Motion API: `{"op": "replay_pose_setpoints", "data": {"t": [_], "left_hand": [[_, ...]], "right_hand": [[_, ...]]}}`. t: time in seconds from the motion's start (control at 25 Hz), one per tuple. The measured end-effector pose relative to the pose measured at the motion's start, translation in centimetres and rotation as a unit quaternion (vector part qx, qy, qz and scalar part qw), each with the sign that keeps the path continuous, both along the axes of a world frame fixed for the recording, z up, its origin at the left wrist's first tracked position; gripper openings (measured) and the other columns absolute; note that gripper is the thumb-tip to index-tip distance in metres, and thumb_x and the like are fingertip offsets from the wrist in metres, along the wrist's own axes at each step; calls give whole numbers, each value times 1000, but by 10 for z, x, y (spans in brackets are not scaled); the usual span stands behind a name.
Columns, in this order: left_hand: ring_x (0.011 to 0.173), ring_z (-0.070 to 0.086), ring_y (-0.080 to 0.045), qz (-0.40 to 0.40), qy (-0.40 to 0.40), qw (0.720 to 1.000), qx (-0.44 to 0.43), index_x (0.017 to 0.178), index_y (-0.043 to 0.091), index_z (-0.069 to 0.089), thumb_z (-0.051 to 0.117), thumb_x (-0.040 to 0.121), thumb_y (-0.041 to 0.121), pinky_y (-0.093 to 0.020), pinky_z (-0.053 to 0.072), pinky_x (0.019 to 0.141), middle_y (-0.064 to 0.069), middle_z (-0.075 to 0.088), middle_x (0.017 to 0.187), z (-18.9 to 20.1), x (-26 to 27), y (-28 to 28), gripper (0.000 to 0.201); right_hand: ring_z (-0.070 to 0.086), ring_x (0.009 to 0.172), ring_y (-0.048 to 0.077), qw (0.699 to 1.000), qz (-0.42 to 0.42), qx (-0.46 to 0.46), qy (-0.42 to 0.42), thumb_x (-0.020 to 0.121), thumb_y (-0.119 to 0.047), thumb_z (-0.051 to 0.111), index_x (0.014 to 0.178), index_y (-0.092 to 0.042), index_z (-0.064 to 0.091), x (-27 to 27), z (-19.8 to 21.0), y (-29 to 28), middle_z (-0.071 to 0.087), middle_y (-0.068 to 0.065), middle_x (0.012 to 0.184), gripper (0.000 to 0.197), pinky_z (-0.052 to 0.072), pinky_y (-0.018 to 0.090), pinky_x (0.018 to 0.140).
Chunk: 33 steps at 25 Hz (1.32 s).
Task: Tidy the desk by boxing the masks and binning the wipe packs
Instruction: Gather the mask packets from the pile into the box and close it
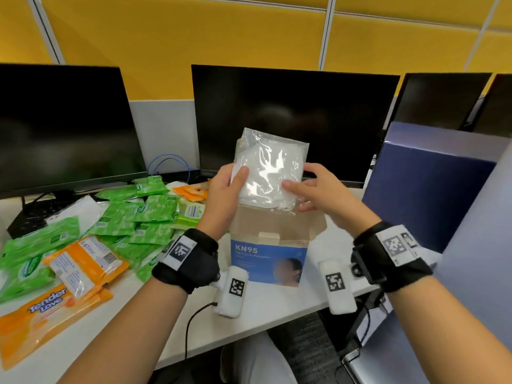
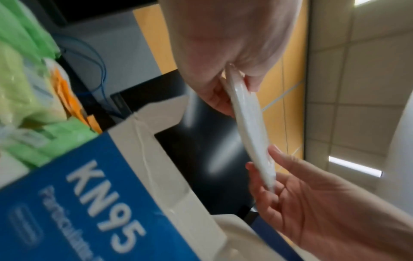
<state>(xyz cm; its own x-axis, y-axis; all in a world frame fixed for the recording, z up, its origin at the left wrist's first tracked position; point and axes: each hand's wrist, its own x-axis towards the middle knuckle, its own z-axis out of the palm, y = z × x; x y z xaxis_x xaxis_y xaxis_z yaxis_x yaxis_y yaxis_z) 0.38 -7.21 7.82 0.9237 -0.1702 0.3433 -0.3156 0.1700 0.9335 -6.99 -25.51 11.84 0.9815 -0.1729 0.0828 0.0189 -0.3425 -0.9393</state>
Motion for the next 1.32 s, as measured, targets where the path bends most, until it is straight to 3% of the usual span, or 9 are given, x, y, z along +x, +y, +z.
{"op": "replay_pose_setpoints", "data": {"t": [0.08,0.24,0.36,0.48,0.6,0.8,1.04,1.16,1.32], "left_hand": [[107,59,-22,60,-74,993,70,105,22,62,54,94,28,-31,51,92,-11,56,122,3,0,1,15],[114,41,-5,117,-176,963,165,128,14,56,59,93,18,2,33,92,3,35,125,2,-1,0,35],[120,29,-3,170,-186,954,163,136,10,46,57,94,18,-11,30,105,3,22,130,-4,4,0,44],[117,25,-2,223,-193,933,203,138,5,39,57,91,12,-6,28,104,-7,20,135,-10,13,8,51],[126,24,-18,186,-97,936,284,140,3,31,71,80,18,-29,30,113,-13,14,140,-19,14,11,74],[139,19,-25,58,86,945,310,149,9,20,68,82,18,-35,31,114,-4,0,149,-30,3,2,82],[87,44,-11,100,218,967,90,146,10,28,34,95,-4,-19,43,66,2,32,123,-9,0,-6,53],[101,43,-16,127,246,959,63,147,10,26,30,95,-7,-14,40,62,-4,27,135,-11,-1,-8,55],[90,40,-10,147,248,957,32,146,8,27,29,93,-9,-3,37,44,1,24,121,-17,-1,-8,56]], "right_hand": [[71,85,20,995,-13,102,-3,81,-26,75,137,-18,39,10,-18,4,69,9,107,67,60,31,68],[67,100,24,996,8,87,-30,81,-21,75,132,-24,39,22,-38,11,63,8,114,63,61,36,75],[67,92,20,996,-32,58,-61,87,-14,68,121,-18,47,25,-37,13,65,5,108,40,58,27,67],[66,93,18,996,-33,5,-89,96,-18,53,117,-20,47,25,-30,7,63,2,111,22,57,24,63],[61,83,13,980,-51,-161,-107,101,-24,42,128,-27,40,18,-18,5,55,-3,110,27,54,21,50],[63,75,20,963,-69,-247,-87,91,-12,61,136,-31,36,8,7,4,54,1,99,56,51,22,61],[53,90,17,924,-63,-377,-22,93,-16,56,112,-11,61,20,30,23,57,6,107,21,38,23,70],[60,104,30,906,2,-410,104,95,-16,50,123,-8,54,39,6,46,59,13,116,29,48,34,78],[60,107,28,823,109,-508,231,93,-18,57,126,-6,55,47,-33,64,61,13,124,35,48,34,91]]}}
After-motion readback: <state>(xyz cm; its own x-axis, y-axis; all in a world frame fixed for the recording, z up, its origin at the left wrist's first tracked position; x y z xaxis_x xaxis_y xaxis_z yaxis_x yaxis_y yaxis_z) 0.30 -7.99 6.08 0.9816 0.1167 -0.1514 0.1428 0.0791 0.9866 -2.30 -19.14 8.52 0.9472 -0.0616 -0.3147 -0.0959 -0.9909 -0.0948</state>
